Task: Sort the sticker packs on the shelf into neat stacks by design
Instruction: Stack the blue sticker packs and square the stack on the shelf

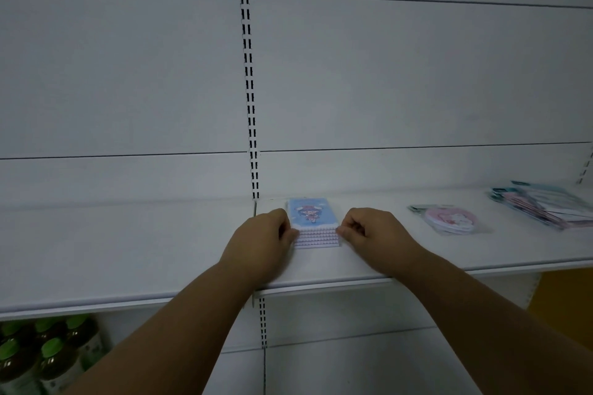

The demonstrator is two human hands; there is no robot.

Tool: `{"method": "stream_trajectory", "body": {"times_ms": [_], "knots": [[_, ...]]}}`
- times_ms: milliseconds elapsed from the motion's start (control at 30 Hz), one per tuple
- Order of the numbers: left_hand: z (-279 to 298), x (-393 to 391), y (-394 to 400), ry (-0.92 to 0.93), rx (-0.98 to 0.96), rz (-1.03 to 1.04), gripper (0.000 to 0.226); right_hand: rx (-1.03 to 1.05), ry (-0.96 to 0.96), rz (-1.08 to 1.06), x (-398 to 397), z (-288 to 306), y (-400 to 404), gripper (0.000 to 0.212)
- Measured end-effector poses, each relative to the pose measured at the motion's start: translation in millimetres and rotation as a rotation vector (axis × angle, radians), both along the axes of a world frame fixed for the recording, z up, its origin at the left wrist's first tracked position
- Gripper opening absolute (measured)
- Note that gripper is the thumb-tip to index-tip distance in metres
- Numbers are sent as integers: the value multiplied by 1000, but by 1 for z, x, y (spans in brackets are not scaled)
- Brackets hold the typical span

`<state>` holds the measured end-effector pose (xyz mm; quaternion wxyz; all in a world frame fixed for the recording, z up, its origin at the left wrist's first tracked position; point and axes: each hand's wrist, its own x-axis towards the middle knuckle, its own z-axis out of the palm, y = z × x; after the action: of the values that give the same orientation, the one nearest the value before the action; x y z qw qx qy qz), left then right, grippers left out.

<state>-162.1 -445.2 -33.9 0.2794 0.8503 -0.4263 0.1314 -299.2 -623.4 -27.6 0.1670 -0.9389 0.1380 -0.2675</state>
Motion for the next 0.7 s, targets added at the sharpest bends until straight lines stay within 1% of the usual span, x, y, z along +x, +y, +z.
{"method": "stream_trajectory", "body": {"times_ms": [100, 200, 267, 333, 400, 467, 533, 600, 700], "knots": [[3, -4, 4, -25, -30, 43, 27, 21, -46, -35, -5, 0, 0, 19], [17, -16, 5, -140, -95, 65, 24, 65, -107, -72, -19, 11, -5, 18], [28, -33, -1, -218, -130, -6, 21, 68, -111, -101, -35, 24, -19, 14], [35, -54, -16, -243, -130, -109, 19, 37, -86, -152, -56, 38, -41, 12], [36, -77, -38, -223, -122, -205, 17, 23, -77, -198, -79, 47, -70, 11], [32, -97, -66, -163, -116, -282, 15, 3, -76, -236, -101, 49, -101, 10], [25, -113, -97, -112, -56, -312, 15, -24, -35, -272, -119, 43, -129, 9], [20, -123, -129, -82, 21, -273, 20, -33, 15, -292, -131, 32, -155, 7], [11, -131, -170, -60, 128, -131, 36, -14, 126, -296, -140, 14, -185, 24]]}}
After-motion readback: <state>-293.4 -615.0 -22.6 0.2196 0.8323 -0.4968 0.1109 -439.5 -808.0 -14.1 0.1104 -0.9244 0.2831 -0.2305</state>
